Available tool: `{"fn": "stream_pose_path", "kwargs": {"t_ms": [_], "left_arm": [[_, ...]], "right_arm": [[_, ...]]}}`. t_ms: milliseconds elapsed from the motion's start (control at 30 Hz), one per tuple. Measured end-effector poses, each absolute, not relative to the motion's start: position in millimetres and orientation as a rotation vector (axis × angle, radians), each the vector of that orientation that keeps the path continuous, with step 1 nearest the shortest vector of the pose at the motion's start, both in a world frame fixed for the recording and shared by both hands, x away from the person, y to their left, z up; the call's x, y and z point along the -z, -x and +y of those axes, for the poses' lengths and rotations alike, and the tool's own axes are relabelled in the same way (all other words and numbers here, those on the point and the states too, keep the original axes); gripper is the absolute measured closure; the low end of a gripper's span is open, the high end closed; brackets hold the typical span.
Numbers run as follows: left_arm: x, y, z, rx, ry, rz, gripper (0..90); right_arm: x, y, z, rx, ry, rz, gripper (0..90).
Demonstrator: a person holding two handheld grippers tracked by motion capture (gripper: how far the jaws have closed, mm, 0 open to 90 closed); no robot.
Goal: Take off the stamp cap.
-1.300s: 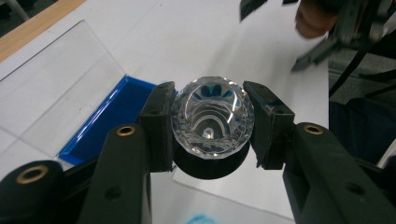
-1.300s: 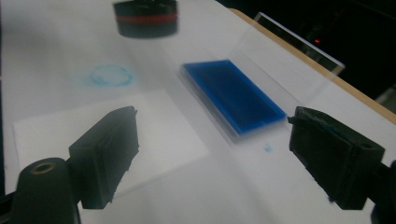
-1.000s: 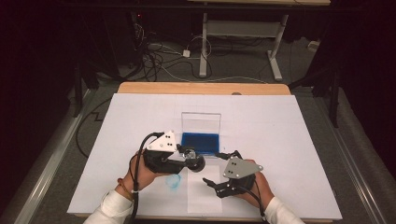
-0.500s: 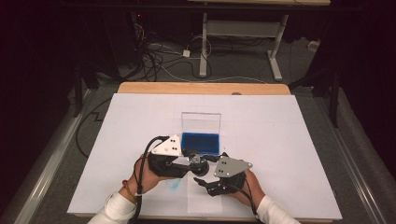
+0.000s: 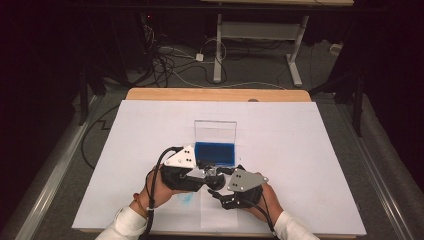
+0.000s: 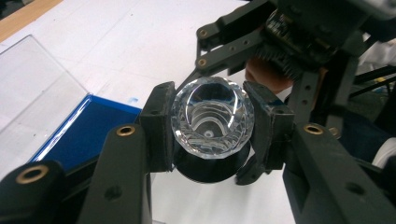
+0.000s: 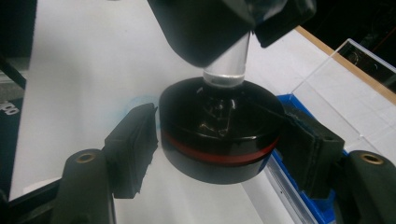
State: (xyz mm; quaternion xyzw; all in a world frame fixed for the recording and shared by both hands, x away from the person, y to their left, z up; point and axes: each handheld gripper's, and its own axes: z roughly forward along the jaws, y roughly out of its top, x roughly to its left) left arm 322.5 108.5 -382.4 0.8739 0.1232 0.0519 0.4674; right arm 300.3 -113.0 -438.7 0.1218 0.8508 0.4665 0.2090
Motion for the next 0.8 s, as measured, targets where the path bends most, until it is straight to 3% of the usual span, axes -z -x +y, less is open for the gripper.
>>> {"fn": "stream_pose_path", "kwargs": {"t_ms": [167, 800], "left_arm": [[382.0, -322.4, 109.4, -0.114, -2.133, 0.297, 54.6], [383.6, -321.5, 106.9, -0.086, -2.148, 0.29, 54.7]], "right_arm": [[440.9, -299.0, -112.3, -1.266, -0.33, 2.357, 36.6], [437.9, -295.3, -114.0, -1.207, -0.288, 2.389, 38.3]]}}
